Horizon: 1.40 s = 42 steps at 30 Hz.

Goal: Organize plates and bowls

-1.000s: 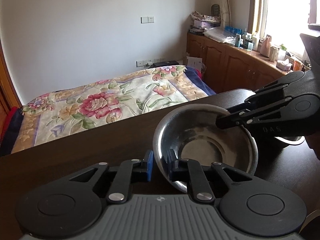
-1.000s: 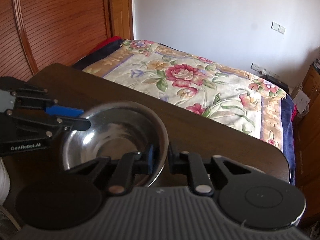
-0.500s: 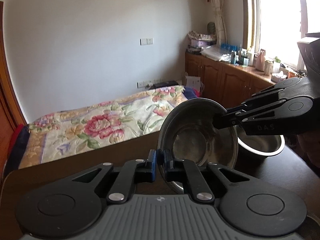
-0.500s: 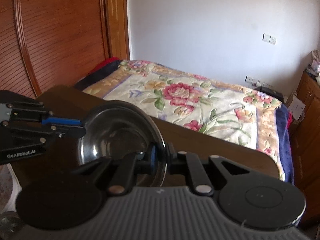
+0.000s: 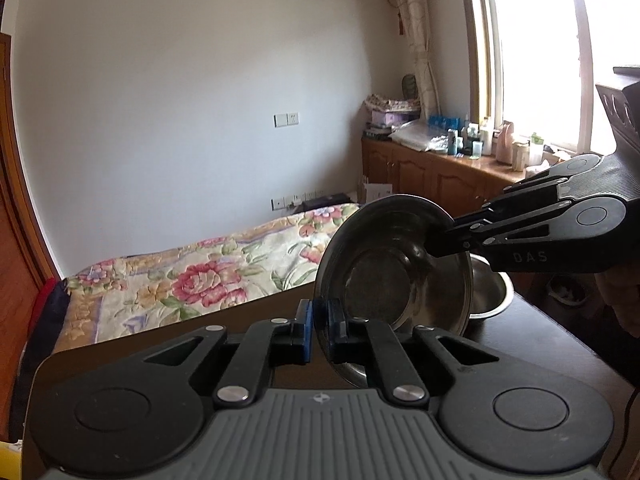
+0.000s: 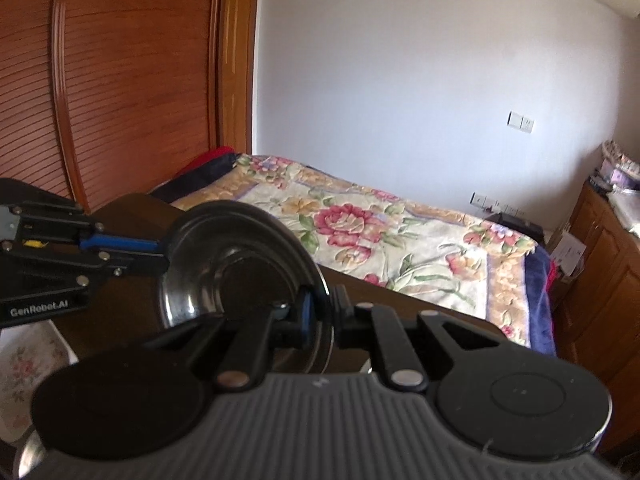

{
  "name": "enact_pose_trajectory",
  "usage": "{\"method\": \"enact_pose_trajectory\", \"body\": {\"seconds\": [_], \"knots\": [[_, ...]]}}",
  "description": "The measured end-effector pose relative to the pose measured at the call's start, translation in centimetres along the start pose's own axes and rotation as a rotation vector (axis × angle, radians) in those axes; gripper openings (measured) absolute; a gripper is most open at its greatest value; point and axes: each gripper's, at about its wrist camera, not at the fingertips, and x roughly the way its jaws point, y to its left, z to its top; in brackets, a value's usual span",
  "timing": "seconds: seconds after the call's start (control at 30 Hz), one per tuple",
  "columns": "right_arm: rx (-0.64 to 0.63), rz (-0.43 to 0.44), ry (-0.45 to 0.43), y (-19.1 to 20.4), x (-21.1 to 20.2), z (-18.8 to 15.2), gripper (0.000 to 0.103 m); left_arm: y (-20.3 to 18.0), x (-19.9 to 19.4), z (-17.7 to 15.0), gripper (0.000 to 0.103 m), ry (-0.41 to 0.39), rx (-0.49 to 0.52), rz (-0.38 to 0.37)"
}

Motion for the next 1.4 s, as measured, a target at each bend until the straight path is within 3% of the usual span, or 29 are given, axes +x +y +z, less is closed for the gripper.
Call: {"method": "enact_pose_trajectory", "body": {"seconds": [0.33,0.8,1.13,1.4], "knots": [[-0.019,-0.035,-0.051,1.4,-4.2,-0.9,0.012,-2.0,-4.3,-1.2,0.037,-0.049,0.020,-0.012],[-0.032,-0.062,-0.068,3.6,-7.7,-3.8,0.012,-4.2,-8.3,-4.5,0.037,-0.054,0.013,-0.023],[-0.034,-0.079,-0.067,4.9,-9.6,-6.1,0.012,-5.9,-9.7,-7.4,0.037,-0.036,-0.002,-0.029],[-0.004,-0.054,-0.037,5.2,-8.9,-8.0,0.012,-5.8,-9.0,-9.1,0.037,-0.003,-0.024,-0.032]]}}
